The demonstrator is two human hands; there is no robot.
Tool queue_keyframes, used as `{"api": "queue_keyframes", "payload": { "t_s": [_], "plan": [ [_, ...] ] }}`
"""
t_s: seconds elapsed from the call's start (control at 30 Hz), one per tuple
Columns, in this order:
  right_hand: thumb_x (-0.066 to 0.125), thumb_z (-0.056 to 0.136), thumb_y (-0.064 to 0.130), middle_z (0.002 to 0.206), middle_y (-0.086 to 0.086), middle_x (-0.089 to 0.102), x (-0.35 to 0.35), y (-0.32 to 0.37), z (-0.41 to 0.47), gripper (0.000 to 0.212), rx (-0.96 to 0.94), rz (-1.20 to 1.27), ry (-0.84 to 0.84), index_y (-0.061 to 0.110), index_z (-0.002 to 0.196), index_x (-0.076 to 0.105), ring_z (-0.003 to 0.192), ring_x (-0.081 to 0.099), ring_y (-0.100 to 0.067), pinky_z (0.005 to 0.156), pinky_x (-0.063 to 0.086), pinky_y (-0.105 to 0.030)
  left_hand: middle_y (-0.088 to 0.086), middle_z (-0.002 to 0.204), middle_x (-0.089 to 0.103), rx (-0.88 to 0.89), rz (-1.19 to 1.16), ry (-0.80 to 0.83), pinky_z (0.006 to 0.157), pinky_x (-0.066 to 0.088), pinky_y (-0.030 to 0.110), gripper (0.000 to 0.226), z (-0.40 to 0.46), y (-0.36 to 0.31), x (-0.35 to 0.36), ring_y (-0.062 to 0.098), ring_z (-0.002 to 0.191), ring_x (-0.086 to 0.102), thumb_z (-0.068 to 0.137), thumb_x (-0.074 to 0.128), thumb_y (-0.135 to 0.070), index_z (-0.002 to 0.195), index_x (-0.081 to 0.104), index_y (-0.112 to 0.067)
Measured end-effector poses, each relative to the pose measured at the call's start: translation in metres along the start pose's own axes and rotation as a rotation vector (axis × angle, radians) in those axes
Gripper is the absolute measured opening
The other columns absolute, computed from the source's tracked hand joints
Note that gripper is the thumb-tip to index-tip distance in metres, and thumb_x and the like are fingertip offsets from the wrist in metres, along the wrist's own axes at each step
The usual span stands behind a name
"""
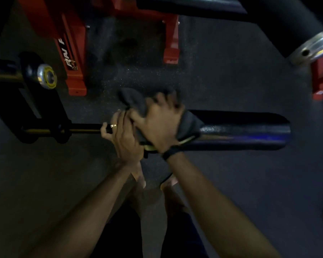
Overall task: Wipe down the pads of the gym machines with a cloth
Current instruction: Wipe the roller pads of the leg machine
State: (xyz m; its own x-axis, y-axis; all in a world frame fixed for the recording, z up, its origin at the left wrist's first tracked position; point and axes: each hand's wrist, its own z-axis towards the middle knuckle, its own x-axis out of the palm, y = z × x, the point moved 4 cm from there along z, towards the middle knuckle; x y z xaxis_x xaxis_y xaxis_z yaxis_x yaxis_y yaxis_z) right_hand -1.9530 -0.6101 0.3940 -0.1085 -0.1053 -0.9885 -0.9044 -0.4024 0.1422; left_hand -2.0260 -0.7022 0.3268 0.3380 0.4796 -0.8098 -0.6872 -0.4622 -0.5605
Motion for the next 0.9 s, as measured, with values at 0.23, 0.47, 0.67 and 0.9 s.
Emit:
{"api": "queue_keyframes", "payload": {
  "t_s": [0.23, 0.47, 0.67, 0.9],
  "plan": [
    [0.048, 0.08, 0.068, 0.097, -0.009, 0.065, -0.009, -0.105, -0.01, 0.054, 0.048, 0.037, -0.053, 0.021, 0.093, 0.071, 0.1, 0.057, -0.035, 0.08, 0.038, -0.046, 0.003, 0.148, 0.052, -0.236, -0.077, 0.125, 0.116, 0.0, 0.051, 0.048, 0.024, -0.017, -0.015, 0.02, 0.144, 0.036, 0.099, 0.03, -0.038, 0.123, 0.066, -0.017],
    [0.04, 0.072, 0.069, 0.114, -0.023, 0.057, -0.049, -0.281, -0.015, 0.077, 0.679, -0.065, -0.022, 0.004, 0.104, 0.069, 0.115, 0.045, -0.044, 0.097, 0.035, -0.061, 0.011, 0.115, 0.07, -0.321, 0.256, 0.483, 0.117, -0.006, 0.061, 0.051, 0.059, -0.029, 0.004, 0.03, 0.135, 0.044, 0.103, 0.037, -0.047, 0.103, 0.073, -0.011],
    [0.051, 0.082, 0.067, 0.102, -0.016, 0.067, -0.019, -0.152, -0.009, 0.062, 0.468, -0.094, -0.054, 0.009, 0.092, 0.073, 0.107, 0.055, -0.037, 0.094, 0.038, -0.052, 0.008, 0.11, 0.072, -0.159, 0.115, 0.283, 0.117, 0.005, 0.058, 0.05, 0.035, -0.025, -0.005, 0.024, 0.126, 0.051, 0.101, 0.031, -0.043, 0.115, 0.068, -0.013],
    [0.057, 0.082, 0.064, 0.099, -0.008, 0.064, 0.001, 0.014, -0.005, 0.05, 0.051, 0.105, -0.052, 0.018, 0.091, 0.072, 0.101, 0.056, -0.031, 0.086, 0.038, -0.048, 0.013, 0.125, 0.064, 0.056, 0.012, 0.113, 0.11, 0.014, 0.045, 0.036, 0.002, -0.007, -0.011, 0.022, 0.131, 0.042, 0.096, 0.049, -0.024, 0.123, 0.06, -0.004]
  ]
}}
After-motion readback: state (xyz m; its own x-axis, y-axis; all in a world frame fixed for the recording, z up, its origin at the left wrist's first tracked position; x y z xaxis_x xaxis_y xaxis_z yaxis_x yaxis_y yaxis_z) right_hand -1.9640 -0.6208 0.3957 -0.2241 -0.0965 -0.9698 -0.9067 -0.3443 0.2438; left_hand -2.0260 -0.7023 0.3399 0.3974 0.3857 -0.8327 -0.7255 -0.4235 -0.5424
